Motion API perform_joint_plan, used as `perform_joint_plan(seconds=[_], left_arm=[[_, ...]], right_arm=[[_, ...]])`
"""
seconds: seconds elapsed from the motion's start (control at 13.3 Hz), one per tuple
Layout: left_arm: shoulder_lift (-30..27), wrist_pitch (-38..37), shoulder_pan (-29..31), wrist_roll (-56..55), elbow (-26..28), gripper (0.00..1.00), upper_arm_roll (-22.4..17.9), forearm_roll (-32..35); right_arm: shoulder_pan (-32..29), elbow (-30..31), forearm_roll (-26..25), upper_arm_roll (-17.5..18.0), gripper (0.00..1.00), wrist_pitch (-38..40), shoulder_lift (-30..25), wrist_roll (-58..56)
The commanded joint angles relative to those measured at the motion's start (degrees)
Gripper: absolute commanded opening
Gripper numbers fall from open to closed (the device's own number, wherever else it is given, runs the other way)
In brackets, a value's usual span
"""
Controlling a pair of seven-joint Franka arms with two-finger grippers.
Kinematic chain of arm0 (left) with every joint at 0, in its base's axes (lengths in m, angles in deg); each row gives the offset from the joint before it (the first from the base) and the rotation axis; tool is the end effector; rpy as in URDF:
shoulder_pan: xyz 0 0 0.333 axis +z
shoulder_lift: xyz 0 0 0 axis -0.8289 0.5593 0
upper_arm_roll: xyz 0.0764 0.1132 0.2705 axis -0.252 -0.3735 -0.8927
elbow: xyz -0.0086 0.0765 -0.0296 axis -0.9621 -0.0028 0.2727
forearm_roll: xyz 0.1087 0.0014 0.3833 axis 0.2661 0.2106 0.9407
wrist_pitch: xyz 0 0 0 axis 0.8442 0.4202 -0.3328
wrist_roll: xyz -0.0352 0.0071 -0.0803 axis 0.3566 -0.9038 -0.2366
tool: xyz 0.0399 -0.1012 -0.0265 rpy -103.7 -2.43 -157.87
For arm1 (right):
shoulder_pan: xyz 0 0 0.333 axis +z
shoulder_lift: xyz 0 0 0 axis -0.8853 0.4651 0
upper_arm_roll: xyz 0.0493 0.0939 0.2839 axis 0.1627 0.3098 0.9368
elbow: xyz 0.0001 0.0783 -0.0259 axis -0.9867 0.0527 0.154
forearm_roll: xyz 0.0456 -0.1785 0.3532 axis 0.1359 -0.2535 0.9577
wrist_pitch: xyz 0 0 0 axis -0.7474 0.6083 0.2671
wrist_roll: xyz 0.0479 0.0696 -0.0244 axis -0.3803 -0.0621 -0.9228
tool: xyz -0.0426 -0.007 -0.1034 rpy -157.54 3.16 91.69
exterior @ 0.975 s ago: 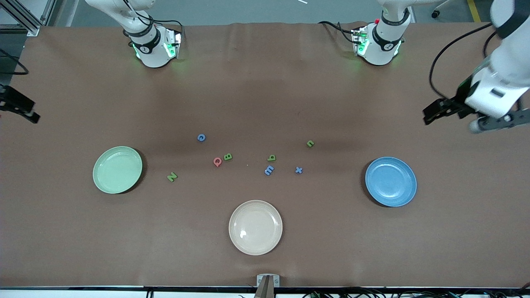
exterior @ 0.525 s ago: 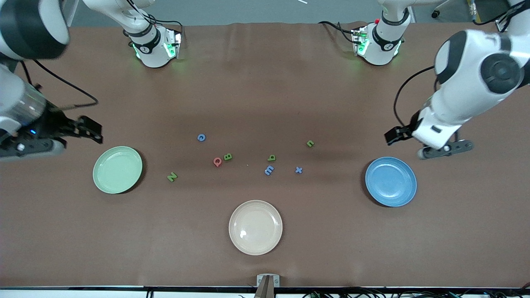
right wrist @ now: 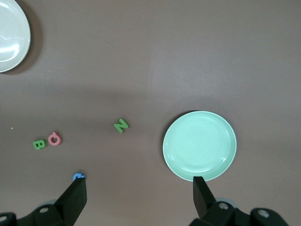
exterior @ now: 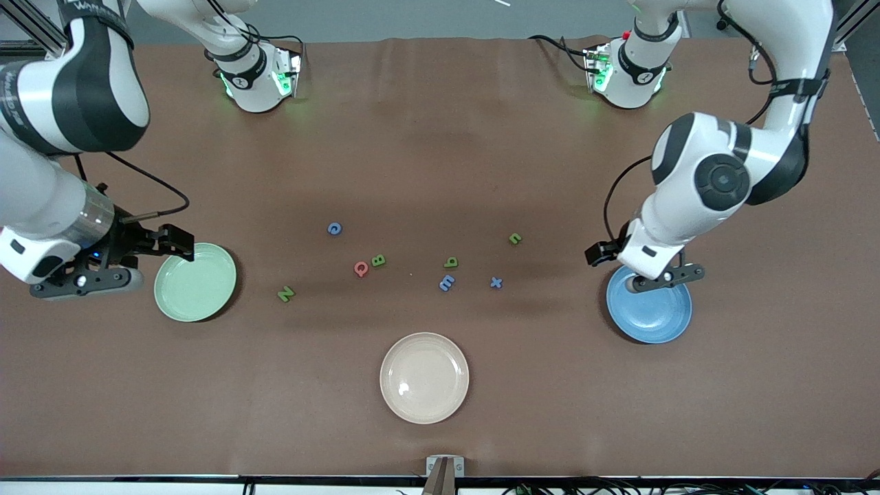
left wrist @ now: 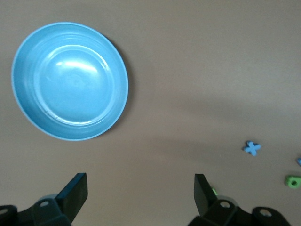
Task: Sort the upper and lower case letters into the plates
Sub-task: 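Grasp the green N with the right gripper while the left gripper grasps the green a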
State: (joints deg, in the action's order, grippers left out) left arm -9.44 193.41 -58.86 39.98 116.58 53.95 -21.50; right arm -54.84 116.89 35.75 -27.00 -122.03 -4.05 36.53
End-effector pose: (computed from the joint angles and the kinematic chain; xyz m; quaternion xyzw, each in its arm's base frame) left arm 0.5895 -0.1973 0.3392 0.9947 0.1005 -0.0177 0.0082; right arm 0.6434 0.0749 0.4957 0.9975 0.0696 -0.0141 0.0036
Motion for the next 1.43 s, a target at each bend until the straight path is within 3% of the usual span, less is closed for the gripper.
perform_joint_plan(seconds=[0.0, 0.38, 0.82, 1.05, 1.35], left_arm=[[3.39, 3.90, -1.34, -4.06, -0.37, 1.00, 0.09, 2.80], [7.97, 7.77, -6.70, -18.10, -0.46, 1.00, 0.09, 6.39], [14.39, 12.96, -12.07, -34.90, 0.16, 1.00, 0.18, 11.15], [13.78, 19.62, -13.99, -46.23, 5.94, 0.99, 0.53, 11.15], [12.82, 22.88, -15.23, -53.64, 11.39, 0.94, 0.62, 11.24]], right_arm=[[0.29, 4.99, -0.52, -0.07, 1.00, -5.65, 1.32, 1.64], [1.68, 15.19, -0.43, -0.07, 1.00, -17.96, 2.46, 8.57], [3.28, 17.84, -0.35, -0.07, 1.00, -25.00, 9.48, 15.54], [3.28, 19.07, -0.26, -0.07, 1.00, -28.61, 11.95, 15.54], [3.45, 19.16, 0.18, 0.01, 1.00, -32.65, 15.99, 18.42]])
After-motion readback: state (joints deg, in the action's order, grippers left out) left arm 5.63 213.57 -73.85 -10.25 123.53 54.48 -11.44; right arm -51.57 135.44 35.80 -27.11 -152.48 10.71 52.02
